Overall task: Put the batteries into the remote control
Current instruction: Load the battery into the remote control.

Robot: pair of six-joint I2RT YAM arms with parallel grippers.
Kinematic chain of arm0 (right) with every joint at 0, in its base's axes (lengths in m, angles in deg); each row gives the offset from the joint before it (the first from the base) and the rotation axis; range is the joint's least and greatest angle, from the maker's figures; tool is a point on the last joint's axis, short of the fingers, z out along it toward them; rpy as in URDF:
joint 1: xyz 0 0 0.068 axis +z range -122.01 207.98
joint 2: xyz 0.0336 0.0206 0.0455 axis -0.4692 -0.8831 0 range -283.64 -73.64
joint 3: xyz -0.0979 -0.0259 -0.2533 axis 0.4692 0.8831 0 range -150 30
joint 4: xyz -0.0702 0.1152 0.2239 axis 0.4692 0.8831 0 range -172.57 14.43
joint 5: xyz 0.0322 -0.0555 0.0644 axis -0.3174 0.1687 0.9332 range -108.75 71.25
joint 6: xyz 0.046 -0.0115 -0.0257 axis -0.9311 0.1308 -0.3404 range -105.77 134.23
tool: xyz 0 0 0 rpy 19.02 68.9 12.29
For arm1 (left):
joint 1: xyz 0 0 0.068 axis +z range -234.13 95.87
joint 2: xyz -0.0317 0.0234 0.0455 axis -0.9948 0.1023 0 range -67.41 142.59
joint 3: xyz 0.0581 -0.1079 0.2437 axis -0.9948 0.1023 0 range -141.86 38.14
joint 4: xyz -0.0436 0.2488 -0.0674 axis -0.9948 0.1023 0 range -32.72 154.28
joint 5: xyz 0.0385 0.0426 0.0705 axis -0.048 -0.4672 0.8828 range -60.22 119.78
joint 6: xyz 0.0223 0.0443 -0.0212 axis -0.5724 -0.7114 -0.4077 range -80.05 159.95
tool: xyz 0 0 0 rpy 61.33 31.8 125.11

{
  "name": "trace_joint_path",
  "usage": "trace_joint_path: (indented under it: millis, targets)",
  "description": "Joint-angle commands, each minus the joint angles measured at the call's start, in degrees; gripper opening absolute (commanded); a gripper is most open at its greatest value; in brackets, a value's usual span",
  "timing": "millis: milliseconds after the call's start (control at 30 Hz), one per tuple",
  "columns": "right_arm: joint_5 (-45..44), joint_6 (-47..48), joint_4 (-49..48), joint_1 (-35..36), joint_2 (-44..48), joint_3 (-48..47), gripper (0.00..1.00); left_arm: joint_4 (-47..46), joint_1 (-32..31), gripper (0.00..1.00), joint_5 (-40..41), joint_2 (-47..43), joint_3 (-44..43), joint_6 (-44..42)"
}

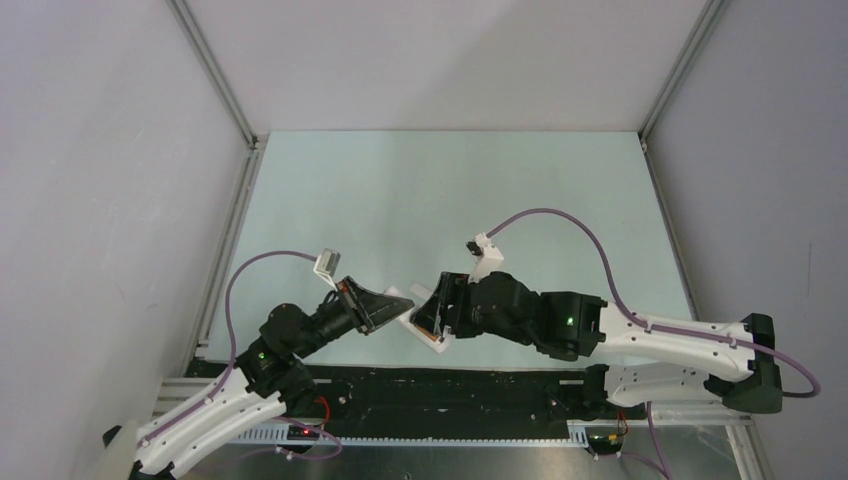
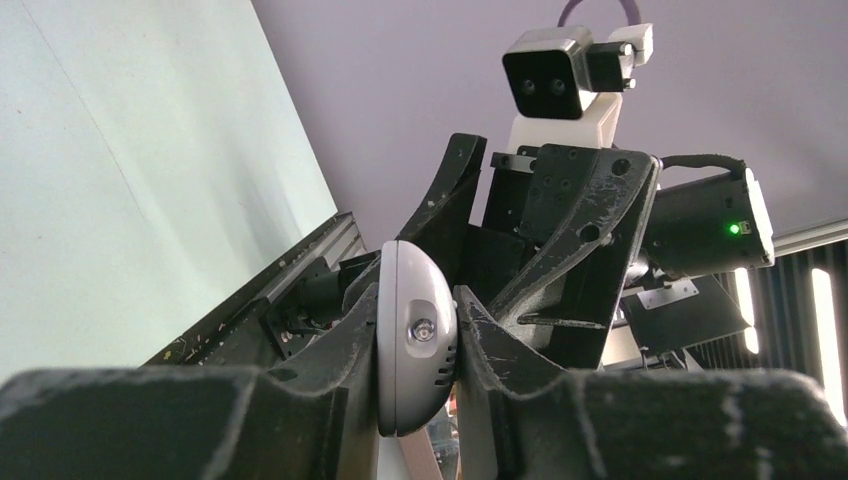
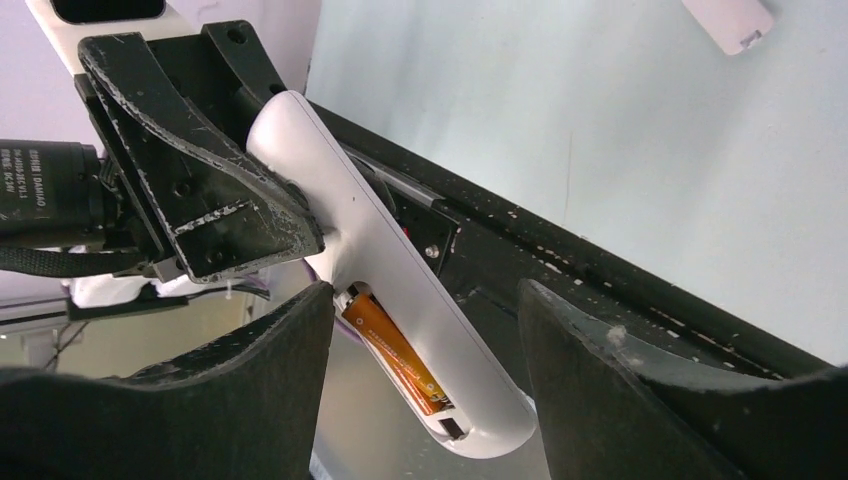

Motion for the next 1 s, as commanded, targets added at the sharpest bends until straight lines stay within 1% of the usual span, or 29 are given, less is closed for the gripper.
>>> trace_joint_path:
  millis: [0,200,400,633,967]
  targets:
    - [-1.07,-4.97,-4.04,0.26,2.49,1.75,0.71,-3.44,-0.12,0.0,0.19,-0.75,-2.39,0.16]
    - [-1.84,-4.7,-5.32,0.3,4.11,2.99,0.71,-3.42,-0.11,0.0,0.12,-0.41,-2.39,-0.06]
    - [-0.39,-3.8,-8.03,0.24,3.54,2.93,0.71,-3.43,-0.18,0.0,0.17,0.15,-2.7,-0.38]
    - [-1.24,-5.2,-7.75,0.3,3.34,3.02,0.71,-3.36,-0.04,0.0,0.42,-0.13,-2.68,-0.46]
    - [-1.26,-9.04,-8.82,-0.26,4.8,5.8,0.65,-3.44,-0.06,0.0,0.43,-0.09,-2.8,-0.85]
